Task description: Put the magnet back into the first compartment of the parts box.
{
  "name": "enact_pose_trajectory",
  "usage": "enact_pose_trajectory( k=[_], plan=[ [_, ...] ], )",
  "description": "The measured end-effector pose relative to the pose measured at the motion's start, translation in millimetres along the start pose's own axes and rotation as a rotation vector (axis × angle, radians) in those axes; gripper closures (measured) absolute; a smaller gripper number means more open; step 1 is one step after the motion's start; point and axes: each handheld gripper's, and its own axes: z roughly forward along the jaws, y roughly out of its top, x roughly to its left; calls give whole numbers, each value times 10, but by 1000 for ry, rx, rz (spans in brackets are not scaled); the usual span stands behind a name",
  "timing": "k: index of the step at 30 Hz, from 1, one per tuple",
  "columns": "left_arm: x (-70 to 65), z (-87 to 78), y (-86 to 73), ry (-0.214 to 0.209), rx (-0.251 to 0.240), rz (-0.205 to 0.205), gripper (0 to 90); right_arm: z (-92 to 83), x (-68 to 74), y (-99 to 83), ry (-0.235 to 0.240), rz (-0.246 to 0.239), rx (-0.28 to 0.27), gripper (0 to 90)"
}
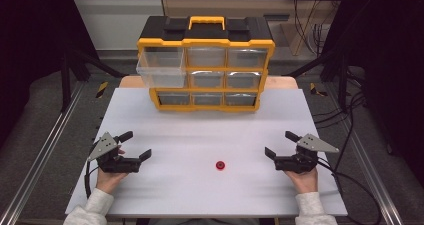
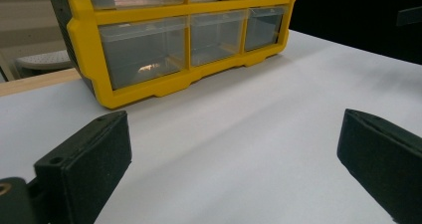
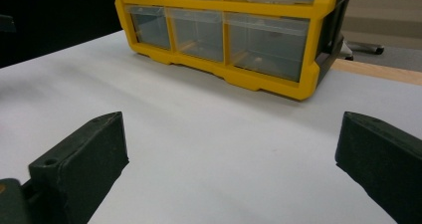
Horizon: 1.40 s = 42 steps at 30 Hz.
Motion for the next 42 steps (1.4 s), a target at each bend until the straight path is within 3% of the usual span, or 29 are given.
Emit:
enact_pose_trajectory(
  k=[7,28,42],
  plan=[
    [5,-8,2,4,-4,-1,2,82,93,54,13,-30,35,4],
    [11,7,-1,8,-3,-6,3,334,339,142,89,-16,86,5],
    [9,20,-5,8,5,-6,3,556,520,181,113,-55,147,6]
  ],
)
